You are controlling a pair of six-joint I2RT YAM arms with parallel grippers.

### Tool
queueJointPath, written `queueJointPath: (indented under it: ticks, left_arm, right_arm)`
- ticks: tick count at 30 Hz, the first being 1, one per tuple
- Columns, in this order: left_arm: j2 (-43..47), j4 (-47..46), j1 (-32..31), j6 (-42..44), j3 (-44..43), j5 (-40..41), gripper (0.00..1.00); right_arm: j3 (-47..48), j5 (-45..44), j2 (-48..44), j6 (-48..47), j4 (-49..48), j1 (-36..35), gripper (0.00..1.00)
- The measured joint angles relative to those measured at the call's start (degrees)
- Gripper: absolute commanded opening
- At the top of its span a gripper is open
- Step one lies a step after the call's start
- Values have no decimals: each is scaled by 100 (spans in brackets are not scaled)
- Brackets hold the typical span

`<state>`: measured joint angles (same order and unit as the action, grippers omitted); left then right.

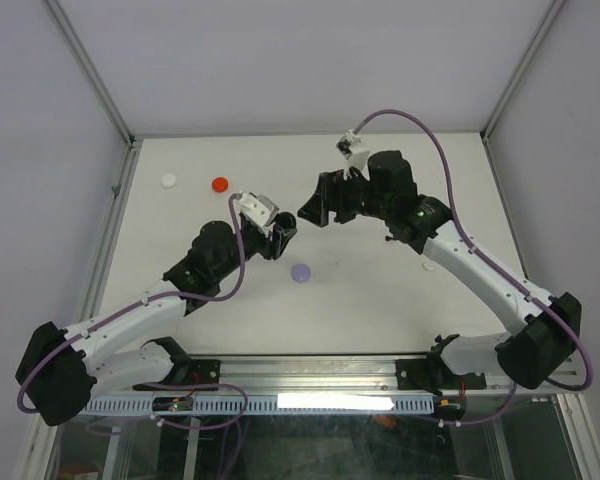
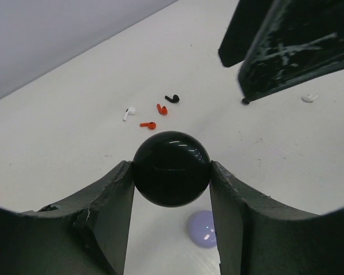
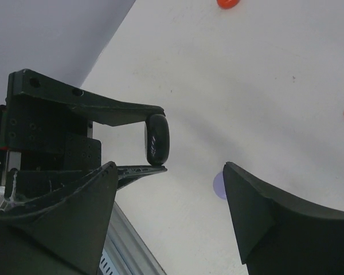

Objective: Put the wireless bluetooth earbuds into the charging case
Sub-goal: Pick up the charging case at the center of the board.

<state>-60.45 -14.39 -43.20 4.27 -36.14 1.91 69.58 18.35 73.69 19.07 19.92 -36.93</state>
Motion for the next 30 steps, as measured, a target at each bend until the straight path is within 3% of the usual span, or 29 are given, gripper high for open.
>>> queueJointPath:
  ticks: [19,26,30]
  left_arm:
    - [76,-175,0,199,9,-533,46]
    - [59,-195,0,199,9,-551,50]
    - [50,-195,0,219,9,-551,58]
  right_arm:
    - [181,1241,942,450,-254,0,44]
    - [190,1427,1029,498,-339,-2,23]
    - [190,1497,1040,511,-334,9,12]
